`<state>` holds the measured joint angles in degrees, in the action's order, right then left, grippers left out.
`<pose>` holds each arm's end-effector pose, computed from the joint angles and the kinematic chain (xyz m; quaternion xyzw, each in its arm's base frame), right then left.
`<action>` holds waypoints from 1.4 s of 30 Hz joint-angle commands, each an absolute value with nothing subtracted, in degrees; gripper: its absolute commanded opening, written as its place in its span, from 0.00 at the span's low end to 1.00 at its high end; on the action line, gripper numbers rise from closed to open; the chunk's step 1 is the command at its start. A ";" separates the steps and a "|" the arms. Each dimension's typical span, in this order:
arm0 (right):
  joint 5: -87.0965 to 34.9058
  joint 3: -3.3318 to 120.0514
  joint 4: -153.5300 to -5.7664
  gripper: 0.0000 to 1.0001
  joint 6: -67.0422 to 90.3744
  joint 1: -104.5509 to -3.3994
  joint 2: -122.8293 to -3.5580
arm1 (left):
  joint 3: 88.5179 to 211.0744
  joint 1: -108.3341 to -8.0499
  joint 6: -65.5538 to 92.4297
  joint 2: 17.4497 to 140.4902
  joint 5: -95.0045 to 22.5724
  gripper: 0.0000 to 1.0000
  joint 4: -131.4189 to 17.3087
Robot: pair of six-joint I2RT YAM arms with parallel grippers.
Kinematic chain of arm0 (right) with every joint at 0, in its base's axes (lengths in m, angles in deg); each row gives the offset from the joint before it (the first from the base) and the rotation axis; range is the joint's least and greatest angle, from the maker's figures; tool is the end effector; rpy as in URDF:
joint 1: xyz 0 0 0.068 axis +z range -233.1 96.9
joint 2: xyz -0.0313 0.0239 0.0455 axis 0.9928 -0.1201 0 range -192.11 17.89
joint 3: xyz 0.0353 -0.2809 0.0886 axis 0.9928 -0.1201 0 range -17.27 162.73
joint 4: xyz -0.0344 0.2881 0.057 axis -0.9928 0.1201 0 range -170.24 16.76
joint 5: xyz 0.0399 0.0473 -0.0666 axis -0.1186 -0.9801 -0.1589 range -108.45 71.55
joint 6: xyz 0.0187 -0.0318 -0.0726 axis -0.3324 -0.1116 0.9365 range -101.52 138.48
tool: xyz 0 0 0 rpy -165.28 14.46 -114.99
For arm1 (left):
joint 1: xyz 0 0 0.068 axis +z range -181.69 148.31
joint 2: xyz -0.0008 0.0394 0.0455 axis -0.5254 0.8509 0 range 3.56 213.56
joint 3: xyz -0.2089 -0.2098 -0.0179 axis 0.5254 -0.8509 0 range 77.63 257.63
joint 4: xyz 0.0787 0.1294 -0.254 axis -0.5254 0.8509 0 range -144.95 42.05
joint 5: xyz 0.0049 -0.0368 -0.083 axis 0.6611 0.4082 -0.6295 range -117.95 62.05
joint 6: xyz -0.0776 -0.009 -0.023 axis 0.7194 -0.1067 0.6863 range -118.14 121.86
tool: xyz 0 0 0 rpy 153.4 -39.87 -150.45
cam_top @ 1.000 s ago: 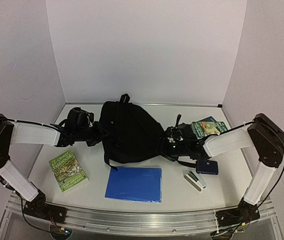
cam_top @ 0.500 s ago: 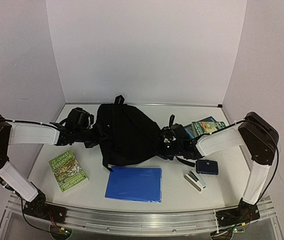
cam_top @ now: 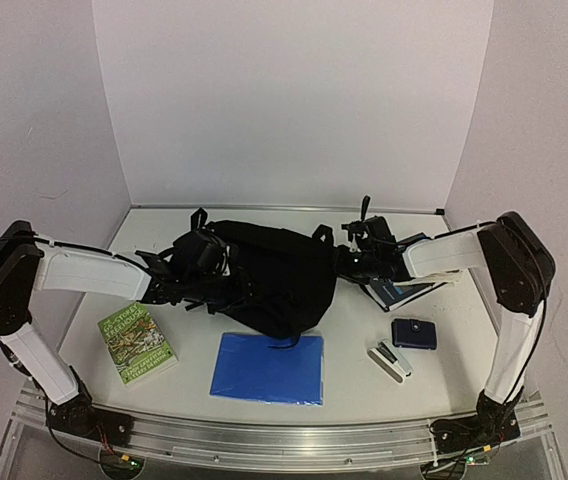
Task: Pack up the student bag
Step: Adjust the student bag at the center of the board.
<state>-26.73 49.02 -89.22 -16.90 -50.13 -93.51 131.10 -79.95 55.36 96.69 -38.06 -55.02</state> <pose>0.3993 0.2711 0.1405 -0.0140 0.8897 0.3070 0.3376 0.2580 -0.3076 0.1768 -0.0037 0.9021 -0.3793 0.2059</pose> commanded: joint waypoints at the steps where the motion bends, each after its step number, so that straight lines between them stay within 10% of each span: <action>1: -24.91 52.42 -84.23 0.53 -8.71 -49.32 -89.36 | 133.50 -79.77 54.99 92.31 -36.24 0.51 -54.44; 10: -27.18 49.71 -74.60 0.85 -6.35 -47.66 -75.97 | 133.88 -75.40 50.58 80.23 -26.50 0.85 -35.77; 28: -21.95 54.54 -73.58 0.88 -12.94 -32.79 -89.39 | 127.02 -64.12 55.27 90.50 -38.27 0.95 -52.16; 36: -22.26 53.70 -77.17 0.75 -14.72 -32.04 -92.72 | 126.46 -64.12 55.94 98.81 -36.63 0.76 -55.56; 42: -22.46 53.74 -79.78 0.47 -16.21 -31.95 -94.89 | 124.60 -64.15 58.17 100.71 -36.85 0.39 -58.20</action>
<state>-23.43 52.37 -76.85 -14.83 -32.25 -93.52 126.64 -64.51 56.23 99.75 -37.58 -55.07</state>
